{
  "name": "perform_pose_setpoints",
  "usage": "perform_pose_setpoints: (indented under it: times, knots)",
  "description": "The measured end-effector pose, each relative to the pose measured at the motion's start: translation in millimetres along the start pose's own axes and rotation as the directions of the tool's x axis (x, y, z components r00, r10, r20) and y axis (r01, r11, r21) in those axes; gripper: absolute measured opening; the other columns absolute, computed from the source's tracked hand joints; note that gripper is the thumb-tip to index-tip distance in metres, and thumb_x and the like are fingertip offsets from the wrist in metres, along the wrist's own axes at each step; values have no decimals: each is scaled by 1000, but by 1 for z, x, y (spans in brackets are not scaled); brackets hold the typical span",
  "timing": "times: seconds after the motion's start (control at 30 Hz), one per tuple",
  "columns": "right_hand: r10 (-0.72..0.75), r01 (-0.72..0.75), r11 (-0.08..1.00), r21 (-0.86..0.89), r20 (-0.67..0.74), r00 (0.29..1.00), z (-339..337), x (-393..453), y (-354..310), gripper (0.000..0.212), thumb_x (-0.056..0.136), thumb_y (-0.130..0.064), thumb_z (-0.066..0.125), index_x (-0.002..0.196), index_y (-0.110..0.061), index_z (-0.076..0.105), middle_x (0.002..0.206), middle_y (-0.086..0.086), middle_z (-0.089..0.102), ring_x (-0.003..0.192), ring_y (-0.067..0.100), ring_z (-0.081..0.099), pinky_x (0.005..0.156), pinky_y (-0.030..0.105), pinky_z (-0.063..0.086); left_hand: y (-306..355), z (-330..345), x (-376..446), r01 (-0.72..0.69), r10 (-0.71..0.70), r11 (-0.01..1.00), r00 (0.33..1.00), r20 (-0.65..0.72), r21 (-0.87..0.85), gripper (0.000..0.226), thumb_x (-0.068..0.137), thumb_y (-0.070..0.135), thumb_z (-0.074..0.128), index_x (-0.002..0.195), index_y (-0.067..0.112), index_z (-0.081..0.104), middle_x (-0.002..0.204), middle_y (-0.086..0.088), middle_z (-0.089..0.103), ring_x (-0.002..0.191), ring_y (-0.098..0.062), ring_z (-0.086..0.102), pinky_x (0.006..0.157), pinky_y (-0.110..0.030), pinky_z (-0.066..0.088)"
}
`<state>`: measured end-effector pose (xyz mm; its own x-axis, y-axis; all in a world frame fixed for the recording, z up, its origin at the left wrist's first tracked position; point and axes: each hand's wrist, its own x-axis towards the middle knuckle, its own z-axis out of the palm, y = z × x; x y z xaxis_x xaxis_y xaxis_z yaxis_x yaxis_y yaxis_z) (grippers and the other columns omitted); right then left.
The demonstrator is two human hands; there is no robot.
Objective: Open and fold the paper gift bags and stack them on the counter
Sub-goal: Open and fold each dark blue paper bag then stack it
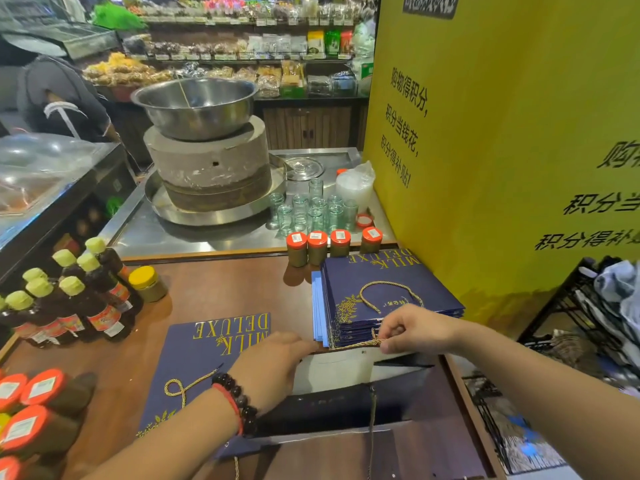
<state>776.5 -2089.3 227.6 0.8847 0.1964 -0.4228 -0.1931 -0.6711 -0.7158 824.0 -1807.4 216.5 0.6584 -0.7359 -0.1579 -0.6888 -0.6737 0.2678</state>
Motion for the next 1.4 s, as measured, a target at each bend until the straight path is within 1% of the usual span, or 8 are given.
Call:
perform_pose_setpoints:
  times: [0.23, 0.43, 0.6, 0.73, 0.87, 1.07, 1.2, 1.4]
  knots:
    - [121, -119, 992, 31, -111, 986, -19, -15, 25, 17, 89, -20, 70, 74, -14, 70, 57, -8, 58, 52, 4, 46, 53, 18, 35, 2, -7, 11, -362, 387, 891, 921, -41, 272, 69, 73, -1, 57, 134, 29, 49, 110, 7, 60, 98, -20, 55, 74, -31, 47]
    - [174, -252, 939, -235, -308, 935, -17, -14, 48, 20, 90, -22, 67, 71, -23, 63, 64, -7, 63, 54, 3, 53, 54, 18, 43, 21, -6, 18, -302, 305, 886, 951, 48, 351, 20, 92, 23, 42, 108, 21, 53, 107, 2, 57, 98, -22, 50, 80, -39, 48]
    - [229, -345, 800, -491, -282, 932, -20, -27, 68, 20, 88, -15, 53, 69, -19, 52, 70, -2, 60, 66, 14, 53, 62, 32, 44, 24, 2, 24, -210, 217, 914, 976, 20, 347, 32, 101, 40, 34, 106, 20, 58, 105, 1, 56, 99, -22, 49, 81, -40, 48]
    - [335, -440, 690, -575, -286, 898, -19, -39, 97, 26, 93, -15, 45, 68, -21, 43, 73, -3, 51, 72, 18, 45, 56, 25, 32, 27, 3, 25, -174, 178, 929, 984, 18, 327, 36, 99, 41, 32, 110, 21, 59, 108, 2, 54, 101, -20, 48, 80, -38, 48]
    - [408, -529, 671, -519, -338, 848, -17, -48, 122, 15, 92, -16, 47, 79, -16, 55, 90, 7, 65, 76, 19, 49, 65, 29, 39, 41, 2, 26, -110, 122, 951, 992, -22, 288, 34, 98, 39, 34, 104, 19, 61, 102, 1, 52, 100, -20, 50, 73, -35, 44]
    - [479, -587, 731, -348, -352, 804, -13, -63, 135, 13, 86, -11, 56, 75, -19, 52, 74, -2, 57, 71, 17, 59, 65, 27, 49, 54, 2, 26, -94, 102, 958, 995, -16, 270, 31, 100, 35, 35, 101, 17, 60, 101, 0, 53, 96, -23, 55, 69, -35, 41]
    - [547, -638, 741, -209, -363, 754, -10, -72, 141, 20, 89, -5, 54, 72, -13, 49, 71, 5, 56, 63, 22, 61, 51, 25, 50, 55, 1, 27, -89, 103, 959, 994, -37, 268, 29, 101, 34, 36, 102, 17, 59, 101, 0, 53, 95, -22, 56, 65, -33, 37]
    - [452, -363, 887, 287, -371, 811, -5, -45, 84, 12, 84, 3, 70, 87, -1, 58, 68, 15, 65, 53, 19, 65, 48, 27, 53, 63, 6, 36, -143, 150, 980, 988, -36, 140, 23, 99, 32, 39, 107, 20, 58, 102, 2, 55, 97, -18, 54, 66, -31, 40]
